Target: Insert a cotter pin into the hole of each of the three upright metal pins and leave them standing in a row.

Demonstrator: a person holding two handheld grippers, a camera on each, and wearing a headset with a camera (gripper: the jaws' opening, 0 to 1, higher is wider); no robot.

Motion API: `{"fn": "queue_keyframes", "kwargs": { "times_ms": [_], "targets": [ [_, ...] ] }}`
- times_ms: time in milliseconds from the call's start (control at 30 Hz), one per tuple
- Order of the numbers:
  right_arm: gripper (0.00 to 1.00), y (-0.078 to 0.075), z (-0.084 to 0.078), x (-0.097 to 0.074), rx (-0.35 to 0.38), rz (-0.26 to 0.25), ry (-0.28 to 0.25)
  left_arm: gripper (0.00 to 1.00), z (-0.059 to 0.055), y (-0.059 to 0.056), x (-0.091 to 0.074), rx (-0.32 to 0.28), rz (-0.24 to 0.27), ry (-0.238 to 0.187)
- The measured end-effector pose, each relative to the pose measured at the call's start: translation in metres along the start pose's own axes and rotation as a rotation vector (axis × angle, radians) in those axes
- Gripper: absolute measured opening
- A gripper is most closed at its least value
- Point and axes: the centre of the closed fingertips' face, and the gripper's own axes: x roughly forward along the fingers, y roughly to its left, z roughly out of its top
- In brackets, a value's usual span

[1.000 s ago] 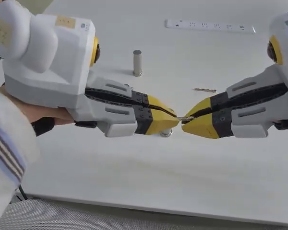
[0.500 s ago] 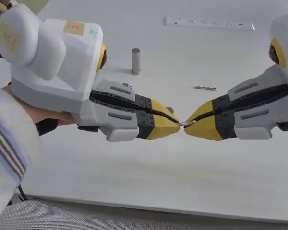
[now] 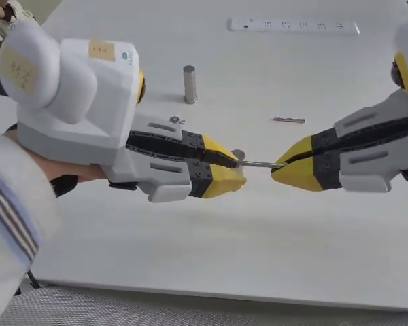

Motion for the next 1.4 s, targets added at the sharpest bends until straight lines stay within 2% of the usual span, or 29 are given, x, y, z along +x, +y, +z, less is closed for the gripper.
{"fn": "queue_keyframes", "kwargs": {
  "times_ms": [367,500,733,1000,1400],
  "targets": [
    [0.00,-0.026,-0.017,0.003,0.039,-0.053,0.031,0.11,-0.010,0.026,-0.003,-0.032,0.045,0.010],
    [0.00,-0.035,-0.024,0.004,0.029,-0.077,0.051,0.13,-0.015,0.037,0.000,-0.037,0.064,0.024],
    [0.00,-0.046,-0.033,0.007,0.044,-0.099,0.067,0.16,-0.020,0.060,0.009,-0.046,0.136,0.033],
    [0.00,-0.049,-0.037,0.014,0.014,-0.103,0.095,0.21,-0.021,0.061,0.021,-0.022,0.117,0.054],
    [0.00,-0.043,-0.037,0.023,0.002,-0.081,0.107,0.17,-0.029,0.062,0.029,0.031,0.093,0.109]
  ]
}}
